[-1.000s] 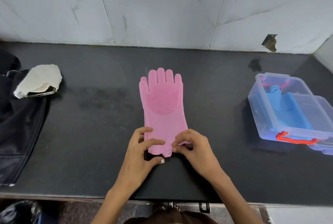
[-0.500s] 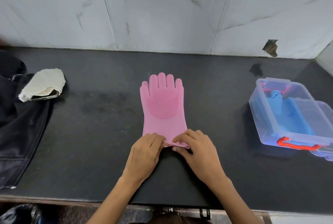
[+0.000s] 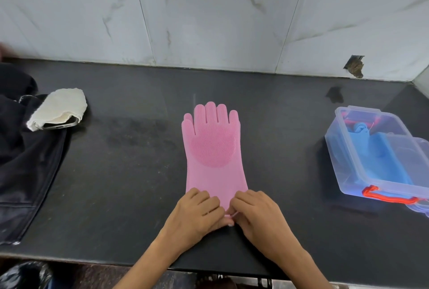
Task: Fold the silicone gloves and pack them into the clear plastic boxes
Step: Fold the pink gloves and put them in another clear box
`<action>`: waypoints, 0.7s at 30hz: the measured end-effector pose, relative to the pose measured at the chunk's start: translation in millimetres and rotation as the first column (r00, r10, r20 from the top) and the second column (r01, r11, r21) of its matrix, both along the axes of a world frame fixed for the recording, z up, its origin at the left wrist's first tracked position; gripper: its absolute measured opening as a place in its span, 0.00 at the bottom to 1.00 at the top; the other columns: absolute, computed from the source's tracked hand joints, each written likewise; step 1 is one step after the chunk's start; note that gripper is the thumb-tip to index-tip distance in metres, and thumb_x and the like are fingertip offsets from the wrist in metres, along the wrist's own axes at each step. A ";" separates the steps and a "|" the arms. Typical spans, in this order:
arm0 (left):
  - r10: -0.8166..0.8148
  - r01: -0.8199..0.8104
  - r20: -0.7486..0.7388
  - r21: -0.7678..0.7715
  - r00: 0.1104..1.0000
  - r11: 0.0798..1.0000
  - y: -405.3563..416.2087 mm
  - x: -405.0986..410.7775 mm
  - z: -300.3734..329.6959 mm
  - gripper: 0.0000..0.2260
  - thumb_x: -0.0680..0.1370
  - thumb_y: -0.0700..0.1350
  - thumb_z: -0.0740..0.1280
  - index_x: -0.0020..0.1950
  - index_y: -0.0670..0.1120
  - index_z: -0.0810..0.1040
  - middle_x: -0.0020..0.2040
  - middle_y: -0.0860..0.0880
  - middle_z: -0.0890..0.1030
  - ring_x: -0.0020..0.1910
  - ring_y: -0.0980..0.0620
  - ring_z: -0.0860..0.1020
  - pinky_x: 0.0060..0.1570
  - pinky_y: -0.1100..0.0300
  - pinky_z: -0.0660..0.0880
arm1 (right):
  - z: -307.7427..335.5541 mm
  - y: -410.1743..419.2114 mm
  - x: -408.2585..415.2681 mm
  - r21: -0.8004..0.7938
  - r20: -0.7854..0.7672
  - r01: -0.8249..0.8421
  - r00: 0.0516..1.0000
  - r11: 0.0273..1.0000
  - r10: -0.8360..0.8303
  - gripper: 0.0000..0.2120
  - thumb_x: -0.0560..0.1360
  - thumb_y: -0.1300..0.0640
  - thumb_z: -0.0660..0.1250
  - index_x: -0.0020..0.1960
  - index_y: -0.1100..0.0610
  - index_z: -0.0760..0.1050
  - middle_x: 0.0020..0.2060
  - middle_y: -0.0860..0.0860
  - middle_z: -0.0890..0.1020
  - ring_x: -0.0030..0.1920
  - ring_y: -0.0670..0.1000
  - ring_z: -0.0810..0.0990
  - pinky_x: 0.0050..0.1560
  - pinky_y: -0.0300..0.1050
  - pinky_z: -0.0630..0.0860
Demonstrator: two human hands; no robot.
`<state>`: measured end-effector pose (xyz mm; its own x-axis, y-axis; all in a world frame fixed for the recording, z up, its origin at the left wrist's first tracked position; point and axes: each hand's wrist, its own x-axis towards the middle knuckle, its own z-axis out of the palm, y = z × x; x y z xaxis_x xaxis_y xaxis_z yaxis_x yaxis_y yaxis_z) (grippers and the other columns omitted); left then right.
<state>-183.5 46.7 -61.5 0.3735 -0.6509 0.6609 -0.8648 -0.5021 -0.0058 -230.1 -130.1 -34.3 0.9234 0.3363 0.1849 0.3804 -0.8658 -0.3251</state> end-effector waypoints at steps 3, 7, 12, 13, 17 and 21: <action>-0.088 0.089 -0.012 0.059 0.996 0.994 0.5 -13.1 -4.0 0.19 0.77 0.55 0.65 0.29 0.47 0.75 0.28 0.51 0.72 0.26 0.52 0.67 0.26 0.61 0.63 | 10.9 -12.2 -5.3 -0.019 -0.351 -0.040 0.936 0.999 0.031 0.04 0.71 0.51 0.65 0.46 0.47 0.77 0.43 0.40 0.77 0.46 0.42 0.73 0.49 0.36 0.66; -0.113 0.115 -0.035 0.064 0.993 0.991 2.4 -22.7 -6.6 0.09 0.75 0.51 0.70 0.37 0.48 0.78 0.30 0.52 0.75 0.27 0.52 0.68 0.27 0.62 0.63 | 36.8 -35.4 17.7 0.121 -0.686 -0.032 0.720 0.992 0.107 0.14 0.68 0.48 0.69 0.54 0.39 0.76 0.49 0.35 0.79 0.51 0.35 0.75 0.54 0.35 0.72; -0.125 0.128 -0.051 0.064 0.991 0.990 5.9 -24.7 -7.0 0.03 0.73 0.42 0.71 0.43 0.50 0.83 0.37 0.54 0.81 0.33 0.54 0.74 0.34 0.64 0.69 | 27.0 -27.6 107.4 0.419 -0.394 0.461 0.869 0.782 -0.301 0.13 0.77 0.54 0.65 0.59 0.56 0.78 0.52 0.48 0.82 0.47 0.44 0.79 0.51 0.38 0.73; -0.126 0.130 -0.059 0.067 0.990 0.989 6.1 -24.9 -6.8 0.03 0.72 0.42 0.72 0.42 0.50 0.83 0.37 0.54 0.81 0.33 0.55 0.75 0.35 0.65 0.69 | 18.5 -23.9 122.1 0.437 -0.401 0.543 0.831 0.717 -0.386 0.14 0.77 0.52 0.64 0.58 0.57 0.77 0.52 0.49 0.82 0.48 0.46 0.78 0.50 0.39 0.71; -0.154 0.159 -0.084 0.054 0.985 0.986 5.5 -24.5 -4.9 0.05 0.71 0.44 0.74 0.43 0.50 0.80 0.36 0.54 0.81 0.31 0.53 0.76 0.32 0.63 0.71 | -12.9 -7.6 150.7 0.451 -0.354 0.671 0.740 0.588 -0.573 0.15 0.76 0.45 0.62 0.48 0.57 0.77 0.43 0.48 0.82 0.45 0.50 0.80 0.51 0.46 0.72; -0.197 0.204 -0.076 0.091 0.977 0.975 6.8 -21.8 -0.3 0.07 0.74 0.42 0.70 0.37 0.50 0.84 0.35 0.54 0.81 0.28 0.53 0.75 0.28 0.64 0.72 | -29.7 4.2 157.5 0.389 -0.164 0.706 0.685 0.592 -0.710 0.11 0.78 0.49 0.58 0.45 0.55 0.72 0.39 0.48 0.79 0.41 0.52 0.75 0.49 0.47 0.64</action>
